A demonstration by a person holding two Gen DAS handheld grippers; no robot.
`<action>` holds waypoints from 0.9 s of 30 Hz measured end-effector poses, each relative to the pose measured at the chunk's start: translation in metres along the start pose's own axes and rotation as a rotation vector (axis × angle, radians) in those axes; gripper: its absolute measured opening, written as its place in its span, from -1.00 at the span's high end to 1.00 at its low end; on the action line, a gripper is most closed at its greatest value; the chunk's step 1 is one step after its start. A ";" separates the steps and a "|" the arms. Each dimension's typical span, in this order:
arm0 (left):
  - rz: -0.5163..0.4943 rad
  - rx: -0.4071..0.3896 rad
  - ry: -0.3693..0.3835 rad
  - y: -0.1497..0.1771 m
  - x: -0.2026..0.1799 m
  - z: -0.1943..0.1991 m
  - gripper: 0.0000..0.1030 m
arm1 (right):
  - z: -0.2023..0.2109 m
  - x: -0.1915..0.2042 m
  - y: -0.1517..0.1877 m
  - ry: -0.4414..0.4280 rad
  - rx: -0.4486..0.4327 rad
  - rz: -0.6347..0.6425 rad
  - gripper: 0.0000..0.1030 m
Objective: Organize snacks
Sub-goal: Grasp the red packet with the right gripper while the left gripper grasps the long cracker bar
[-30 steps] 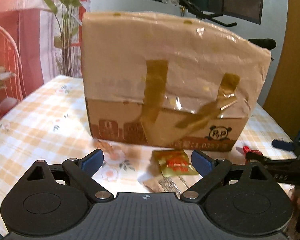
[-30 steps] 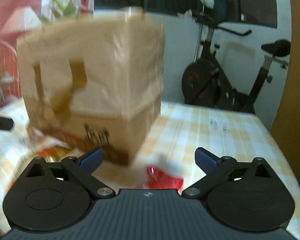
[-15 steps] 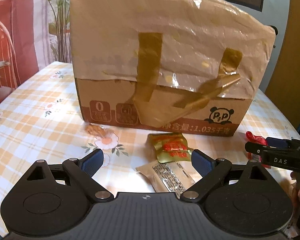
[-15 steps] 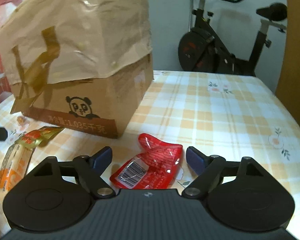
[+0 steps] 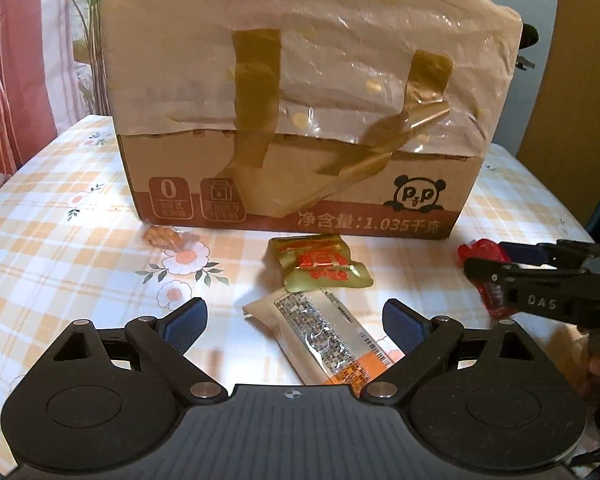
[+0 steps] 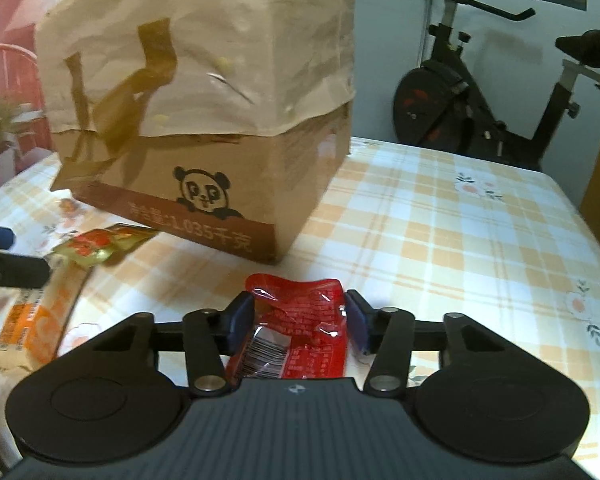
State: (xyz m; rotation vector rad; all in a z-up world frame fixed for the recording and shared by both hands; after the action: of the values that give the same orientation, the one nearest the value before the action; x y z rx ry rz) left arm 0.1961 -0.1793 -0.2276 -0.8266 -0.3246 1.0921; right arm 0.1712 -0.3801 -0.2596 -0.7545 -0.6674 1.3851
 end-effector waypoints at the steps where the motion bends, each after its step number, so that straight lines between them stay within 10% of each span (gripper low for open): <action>1: -0.003 -0.001 -0.008 0.000 0.001 0.000 -0.85 | 0.000 0.000 0.000 -0.003 0.000 -0.004 -0.01; 27: 0.036 0.071 0.092 0.015 0.002 -0.015 -0.62 | -0.001 0.002 0.002 0.028 0.001 0.028 -0.01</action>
State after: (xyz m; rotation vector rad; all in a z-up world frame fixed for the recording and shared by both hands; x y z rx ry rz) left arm 0.1965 -0.1810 -0.2484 -0.8196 -0.1937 1.0896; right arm 0.1712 -0.3783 -0.2618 -0.7836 -0.6366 1.3982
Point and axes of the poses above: each gripper's, at about its wrist camera, not at the fingertips, and z roughly against the way its jaws point, x to its left, y to its underside, the point moved 7 cm from there along -z, roughly the way its jaws point, and after that the axes turned 10 degrees about y, right-handed, at the moved point
